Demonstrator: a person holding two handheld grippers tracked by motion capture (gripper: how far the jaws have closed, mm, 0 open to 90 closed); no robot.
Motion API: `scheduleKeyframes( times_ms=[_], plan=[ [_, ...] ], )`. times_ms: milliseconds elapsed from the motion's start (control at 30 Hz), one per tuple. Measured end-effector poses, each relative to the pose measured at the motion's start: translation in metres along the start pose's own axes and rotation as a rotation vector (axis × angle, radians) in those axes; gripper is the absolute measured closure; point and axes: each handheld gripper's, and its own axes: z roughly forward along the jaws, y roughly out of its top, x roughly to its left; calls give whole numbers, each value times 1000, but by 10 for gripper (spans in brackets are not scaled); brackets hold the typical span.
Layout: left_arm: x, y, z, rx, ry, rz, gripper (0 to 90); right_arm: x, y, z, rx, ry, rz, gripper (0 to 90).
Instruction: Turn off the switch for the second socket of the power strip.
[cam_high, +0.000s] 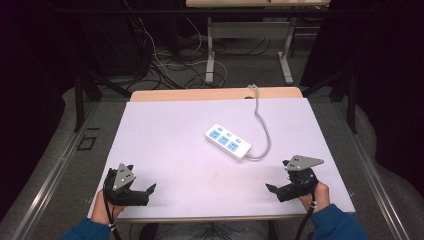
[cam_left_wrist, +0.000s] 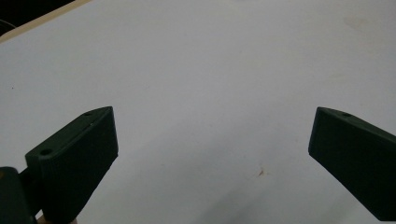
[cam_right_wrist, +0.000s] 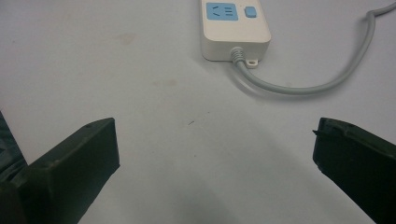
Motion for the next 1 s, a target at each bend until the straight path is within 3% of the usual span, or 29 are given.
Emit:
scheduleKeyframes(
  times_ms=[367,500,1000],
  plan=[
    [-1,0,0,-3,2,6,16,-1,0,1,-2,-4,-4,0],
    [-1,1,0,6,13,25,17,-1,1,2,-1,-6,-2,0],
    [-1,0,1,8,15,21,17,-1,7,5,1,-4,-12,2]
  ],
)
